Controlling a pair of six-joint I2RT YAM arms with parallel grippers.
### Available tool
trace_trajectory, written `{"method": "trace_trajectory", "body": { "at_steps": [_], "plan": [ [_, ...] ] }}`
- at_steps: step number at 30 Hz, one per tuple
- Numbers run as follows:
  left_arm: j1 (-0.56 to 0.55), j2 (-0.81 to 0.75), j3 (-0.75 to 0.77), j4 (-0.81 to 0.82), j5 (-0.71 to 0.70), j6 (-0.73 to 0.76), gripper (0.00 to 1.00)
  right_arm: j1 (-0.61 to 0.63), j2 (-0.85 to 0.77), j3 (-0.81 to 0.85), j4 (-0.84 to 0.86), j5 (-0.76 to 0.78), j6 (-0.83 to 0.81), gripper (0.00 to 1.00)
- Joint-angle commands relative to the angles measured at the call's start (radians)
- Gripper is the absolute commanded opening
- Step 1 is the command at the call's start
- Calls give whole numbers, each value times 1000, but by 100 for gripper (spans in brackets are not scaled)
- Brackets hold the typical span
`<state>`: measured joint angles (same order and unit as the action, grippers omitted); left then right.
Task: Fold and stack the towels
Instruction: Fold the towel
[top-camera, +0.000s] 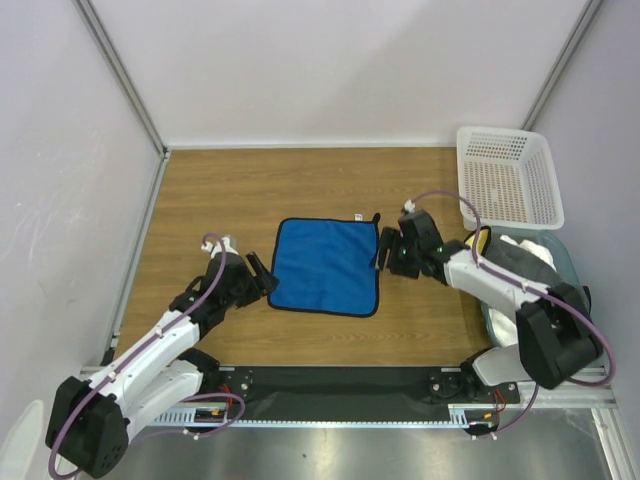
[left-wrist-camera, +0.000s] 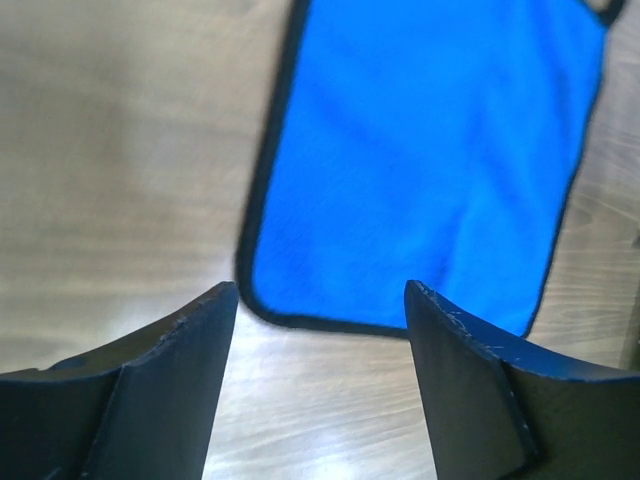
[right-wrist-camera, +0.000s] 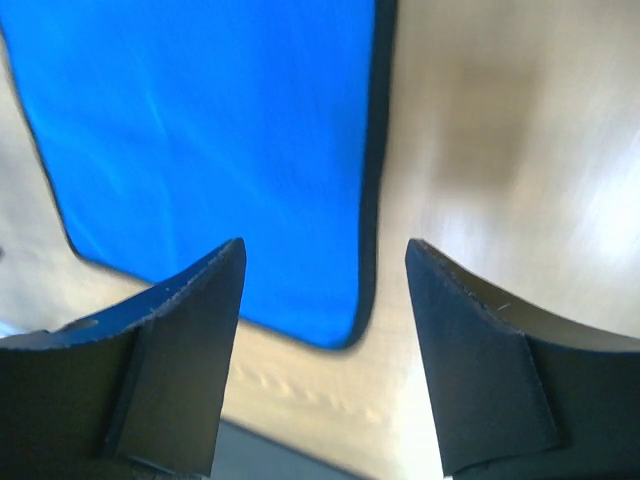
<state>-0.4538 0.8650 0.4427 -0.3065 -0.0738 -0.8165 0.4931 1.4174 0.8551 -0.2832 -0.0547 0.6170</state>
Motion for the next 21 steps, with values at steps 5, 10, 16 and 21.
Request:
{"method": "trace_trajectory", "body": {
  "at_steps": [5, 10, 16, 21],
  "plan": [
    [-13, -2, -96, 20, -6, -159, 68, 64, -210, -211, -8, -17, 242, 65],
    [-13, 60, -114, 69, 14, -182, 59, 71, -241, -264, 21, -14, 296, 61],
    [-13, 106, -139, 118, 22, -202, 54, 88, -160, -274, 67, -33, 313, 59],
    [-13, 106, -157, 126, 2, -216, 46, 96, -121, -271, 95, -37, 316, 55]
  ]
}}
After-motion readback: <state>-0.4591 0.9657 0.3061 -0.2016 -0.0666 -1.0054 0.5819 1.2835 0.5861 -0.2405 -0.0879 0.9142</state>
